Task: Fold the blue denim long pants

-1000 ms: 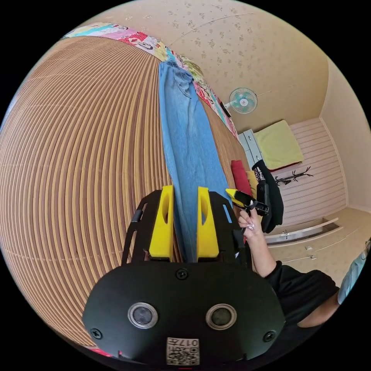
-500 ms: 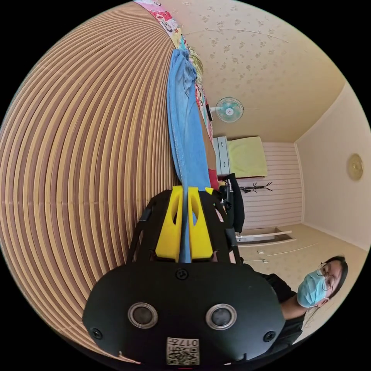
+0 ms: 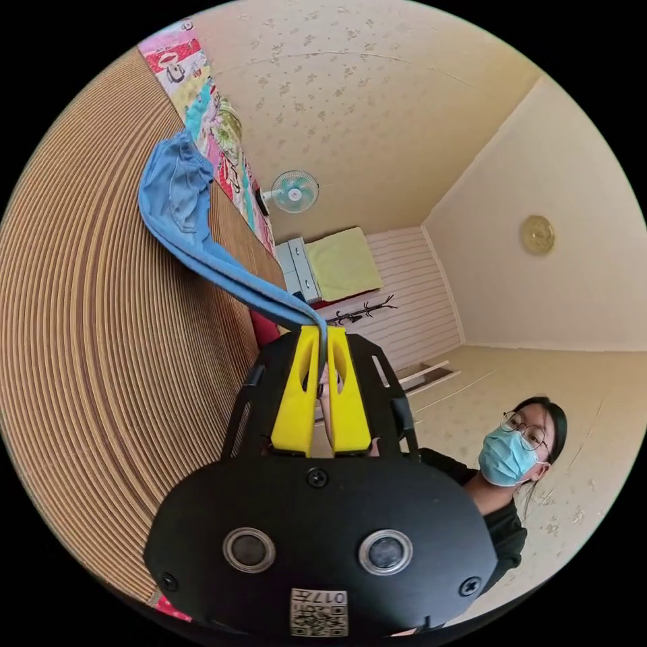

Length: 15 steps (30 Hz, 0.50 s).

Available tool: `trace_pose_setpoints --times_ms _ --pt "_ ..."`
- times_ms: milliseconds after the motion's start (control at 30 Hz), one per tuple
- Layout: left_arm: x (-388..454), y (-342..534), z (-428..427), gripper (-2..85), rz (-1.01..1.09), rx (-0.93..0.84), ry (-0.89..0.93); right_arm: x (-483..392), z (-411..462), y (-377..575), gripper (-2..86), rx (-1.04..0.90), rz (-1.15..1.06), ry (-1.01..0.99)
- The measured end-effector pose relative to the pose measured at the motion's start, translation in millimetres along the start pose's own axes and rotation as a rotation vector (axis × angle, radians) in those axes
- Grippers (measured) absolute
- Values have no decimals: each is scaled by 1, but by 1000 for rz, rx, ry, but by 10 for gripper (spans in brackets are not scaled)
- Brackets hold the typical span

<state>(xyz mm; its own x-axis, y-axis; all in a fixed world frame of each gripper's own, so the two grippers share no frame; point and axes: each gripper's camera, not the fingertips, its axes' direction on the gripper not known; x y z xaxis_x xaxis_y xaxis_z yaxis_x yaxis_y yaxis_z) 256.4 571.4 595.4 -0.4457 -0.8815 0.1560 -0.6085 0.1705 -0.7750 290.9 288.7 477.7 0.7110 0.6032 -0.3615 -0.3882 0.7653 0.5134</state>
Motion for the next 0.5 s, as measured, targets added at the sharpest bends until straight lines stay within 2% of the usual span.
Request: trace_pose_setpoints --times_ms 100,267,500 --pt "66 23 6 -6 115 8 -47 -64 0 16 12 -8 -90 11" --pt "165 63 16 -6 283 61 21 -172 -5 42 12 20 -259 -34" --pt "292 121 40 -6 488 138 49 -320 1 81 12 48 -456 -1"
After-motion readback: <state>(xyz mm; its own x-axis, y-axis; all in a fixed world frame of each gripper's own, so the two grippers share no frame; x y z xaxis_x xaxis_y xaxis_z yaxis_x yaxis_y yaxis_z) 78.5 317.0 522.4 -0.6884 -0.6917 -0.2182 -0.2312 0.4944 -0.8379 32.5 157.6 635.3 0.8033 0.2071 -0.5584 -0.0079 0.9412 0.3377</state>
